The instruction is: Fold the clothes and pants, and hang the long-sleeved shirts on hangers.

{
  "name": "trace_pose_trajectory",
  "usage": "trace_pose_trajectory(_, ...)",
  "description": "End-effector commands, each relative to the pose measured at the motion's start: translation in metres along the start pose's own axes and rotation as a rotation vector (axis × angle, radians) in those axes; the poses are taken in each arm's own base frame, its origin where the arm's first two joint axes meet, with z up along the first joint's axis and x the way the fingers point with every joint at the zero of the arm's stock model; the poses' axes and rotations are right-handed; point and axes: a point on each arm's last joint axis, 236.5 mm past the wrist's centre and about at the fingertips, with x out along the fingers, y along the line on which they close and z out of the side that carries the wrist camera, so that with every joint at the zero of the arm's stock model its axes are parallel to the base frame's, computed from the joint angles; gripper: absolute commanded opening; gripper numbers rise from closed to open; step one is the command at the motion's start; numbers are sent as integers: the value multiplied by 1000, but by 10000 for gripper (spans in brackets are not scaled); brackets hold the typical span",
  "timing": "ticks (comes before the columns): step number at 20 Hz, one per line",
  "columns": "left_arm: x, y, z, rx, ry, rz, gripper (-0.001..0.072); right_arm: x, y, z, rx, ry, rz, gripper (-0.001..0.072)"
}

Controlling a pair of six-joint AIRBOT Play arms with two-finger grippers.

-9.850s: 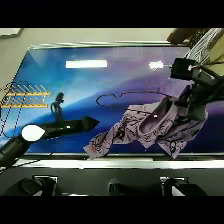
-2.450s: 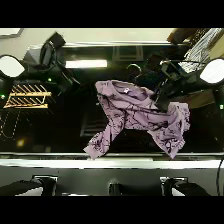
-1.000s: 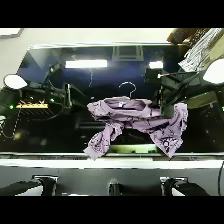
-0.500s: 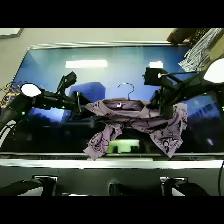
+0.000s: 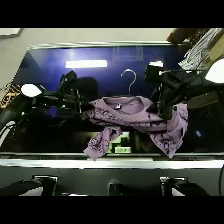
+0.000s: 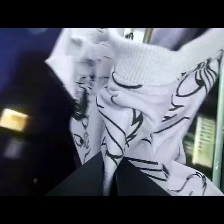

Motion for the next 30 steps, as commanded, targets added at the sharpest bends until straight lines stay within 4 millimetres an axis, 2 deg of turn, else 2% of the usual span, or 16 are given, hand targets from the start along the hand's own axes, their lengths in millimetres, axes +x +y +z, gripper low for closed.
trace_pose_trajectory(1, -15, 0, 14, 47, -24, 31, 26, -8, -22, 12, 156, -55, -115, 416)
trace_pose_trajectory(2, -21, -1, 19, 58, -32, 42, 26, -16, -30, 17, 195, -82, -168, 417)
trace_pose_trajectory(4, -32, -5, 30, 86, -50, 65, 26, -45, -42, 22, 207, -97, -295, 418)
trace_pose_trajectory(7, -47, -13, 45, 131, -75, 100, 26, -111, -56, 17, 213, -89, -562, 419)
trace_pose_trajectory(10, -65, -20, 63, 177, -109, 148, 26, -175, -56, -11, 263, -30, -803, 421)
trace_pose_trajectory(12, -76, -29, 74, 208, -129, 166, 26, -192, -46, -34, 360, -8, -826, 460)
trace_pose_trajectory(14, -89, -39, 85, 240, -150, 186, 25, -190, -40, -53, 446, 8, -789, 485)
trace_pose_trajectory(16, -99, -48, 93, 265, -167, 201, 26, -177, -38, -45, 455, -86, -706, 495)
trace_pose_trajectory(18, -106, -54, 99, 274, -180, 212, 25, -152, -33, -41, 468, -155, -593, 496)
trace_pose_trajectory(21, -110, -58, 102, 279, -189, 217, 26, -105, -33, -60, 500, -129, -455, 496)
trace_pose_trajectory(23, -110, -59, 102, 279, -189, 217, 26, -80, -36, -61, 505, -148, -368, 495)
trace_pose_trajectory(25, -110, -59, 102, 273, -190, 217, 26, -64, -46, -60, 501, -173, -312, 498)
trace_pose_trajectory(26, -110, -59, 102, 272, -190, 216, 26, -56, -50, -60, 494, -181, -286, 536)
trace_pose_trajectory(27, -110, -58, 102, 272, -190, 217, 26, -48, -54, -62, 475, -180, -262, 545)
trace_pose_trajectory(30, -110, -58, 102, 260, -190, 215, 26, -28, -61, -62, 446, -203, -193, 546)
